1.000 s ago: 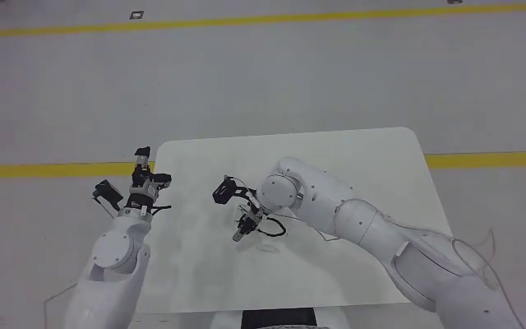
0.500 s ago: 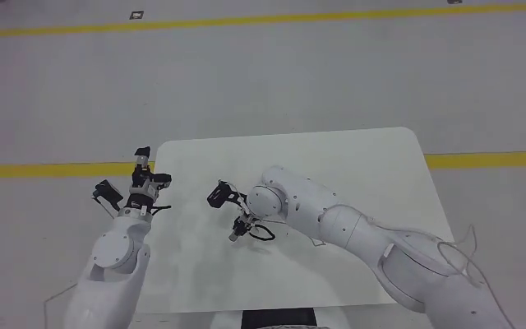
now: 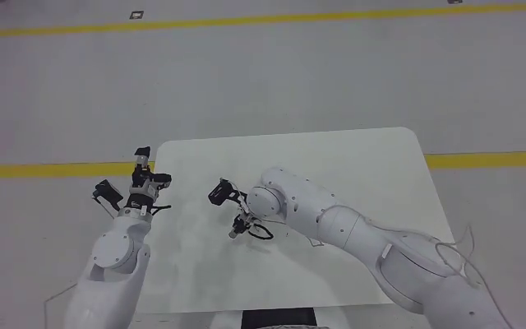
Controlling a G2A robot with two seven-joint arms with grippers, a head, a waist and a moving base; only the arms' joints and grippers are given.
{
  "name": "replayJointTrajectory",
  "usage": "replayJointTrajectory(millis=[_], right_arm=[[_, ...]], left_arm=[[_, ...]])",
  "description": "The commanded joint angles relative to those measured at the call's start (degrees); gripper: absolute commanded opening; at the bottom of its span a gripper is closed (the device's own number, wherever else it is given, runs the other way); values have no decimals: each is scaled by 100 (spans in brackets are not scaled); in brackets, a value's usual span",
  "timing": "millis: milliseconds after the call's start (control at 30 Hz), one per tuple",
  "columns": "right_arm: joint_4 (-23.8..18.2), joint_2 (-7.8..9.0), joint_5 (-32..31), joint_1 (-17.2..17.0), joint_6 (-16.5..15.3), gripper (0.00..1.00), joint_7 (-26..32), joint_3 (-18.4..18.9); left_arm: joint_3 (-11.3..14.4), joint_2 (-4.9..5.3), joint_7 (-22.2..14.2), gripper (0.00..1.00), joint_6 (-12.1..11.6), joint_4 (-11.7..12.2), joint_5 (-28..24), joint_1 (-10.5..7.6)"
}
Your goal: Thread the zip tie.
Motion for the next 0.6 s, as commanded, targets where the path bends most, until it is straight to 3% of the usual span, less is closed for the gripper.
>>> replayJointTrajectory(millis=[0, 567], right_arm=[[-36, -10, -62, -33, 151, 100, 13, 22], [-267, 6, -326, -181, 200, 100, -29, 103]], left_arm=[[0, 0, 0, 100, 0, 0, 0, 0], [0, 0, 0, 100, 0, 0, 0, 0]])
